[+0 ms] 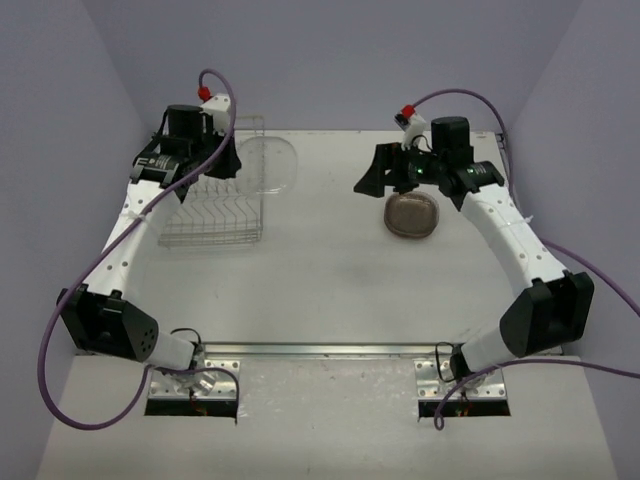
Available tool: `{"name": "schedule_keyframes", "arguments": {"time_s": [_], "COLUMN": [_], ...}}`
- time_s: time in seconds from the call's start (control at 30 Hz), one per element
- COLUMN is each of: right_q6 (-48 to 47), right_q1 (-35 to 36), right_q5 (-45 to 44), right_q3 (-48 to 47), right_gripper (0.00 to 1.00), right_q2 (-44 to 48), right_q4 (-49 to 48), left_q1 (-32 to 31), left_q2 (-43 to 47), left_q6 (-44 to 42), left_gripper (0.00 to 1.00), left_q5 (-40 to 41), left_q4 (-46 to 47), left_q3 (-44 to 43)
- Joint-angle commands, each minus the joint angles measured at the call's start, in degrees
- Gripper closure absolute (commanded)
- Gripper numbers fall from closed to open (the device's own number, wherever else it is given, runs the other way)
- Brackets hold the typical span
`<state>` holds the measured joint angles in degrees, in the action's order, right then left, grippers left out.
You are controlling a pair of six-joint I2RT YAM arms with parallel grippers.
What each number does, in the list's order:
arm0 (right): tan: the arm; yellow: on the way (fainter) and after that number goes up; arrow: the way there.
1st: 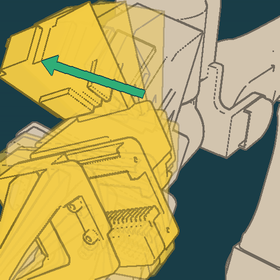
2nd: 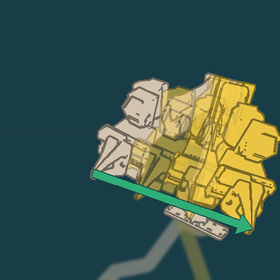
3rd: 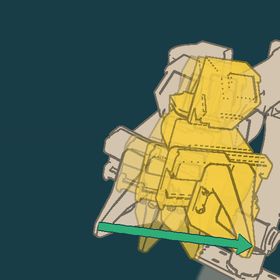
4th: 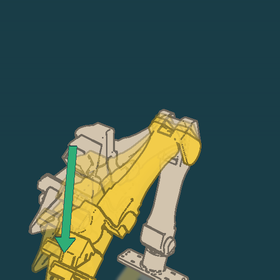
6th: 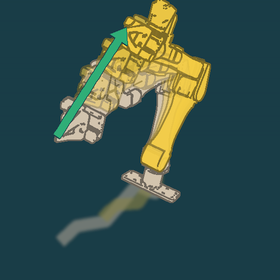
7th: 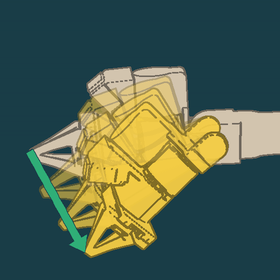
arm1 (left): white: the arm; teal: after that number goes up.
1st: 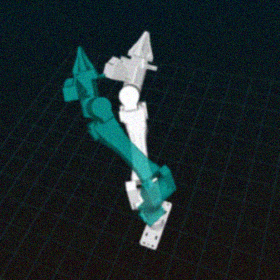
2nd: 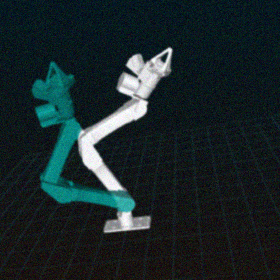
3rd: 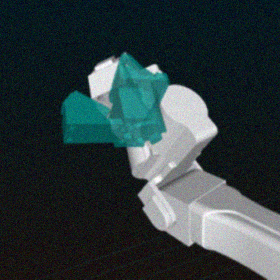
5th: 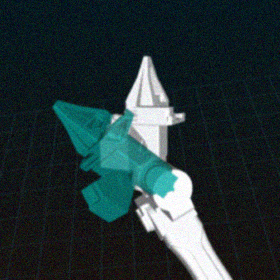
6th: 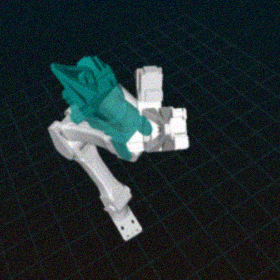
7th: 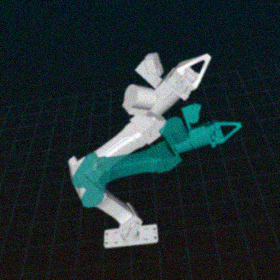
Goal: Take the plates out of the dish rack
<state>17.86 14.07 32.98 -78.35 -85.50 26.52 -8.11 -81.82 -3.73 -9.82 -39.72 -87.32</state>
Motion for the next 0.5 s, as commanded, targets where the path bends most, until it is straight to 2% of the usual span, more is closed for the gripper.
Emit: {"name": "schedule_keyframes", "arguments": {"time_s": [0.0, 0.13, 0.27, 0.47], "right_q6": [7.83, 13.73, 15.63, 15.87], "right_q1": [6.1, 8.72, 11.44, 12.29], "right_q5": [-2.03, -3.51, -6.11, -7.82], "right_q3": [-5.11, -9.31, -14.03, -12.09], "right_gripper": [0.01, 0.01, 0.04, 0.34], "right_q2": [-3.59, -8.01, -13.11, -14.25], "right_q4": [-7.49, -9.83, -9.11, -9.15], "left_q1": [-3.56, -3.91, -4.2, -4.2], "left_q2": [-0.61, -2.45, -3.44, -3.11], "left_q6": [7.67, 9.21, 10.16, 10.51], "left_gripper": [1.0, 1.0, 1.0, 1.0], "left_q5": [-12.23, -16.65, -18.14, -17.47], "left_q4": [2.08, 2.75, 3.07, 3.64], "left_q3": [0.74, 1.16, 1.37, 2.25]}}
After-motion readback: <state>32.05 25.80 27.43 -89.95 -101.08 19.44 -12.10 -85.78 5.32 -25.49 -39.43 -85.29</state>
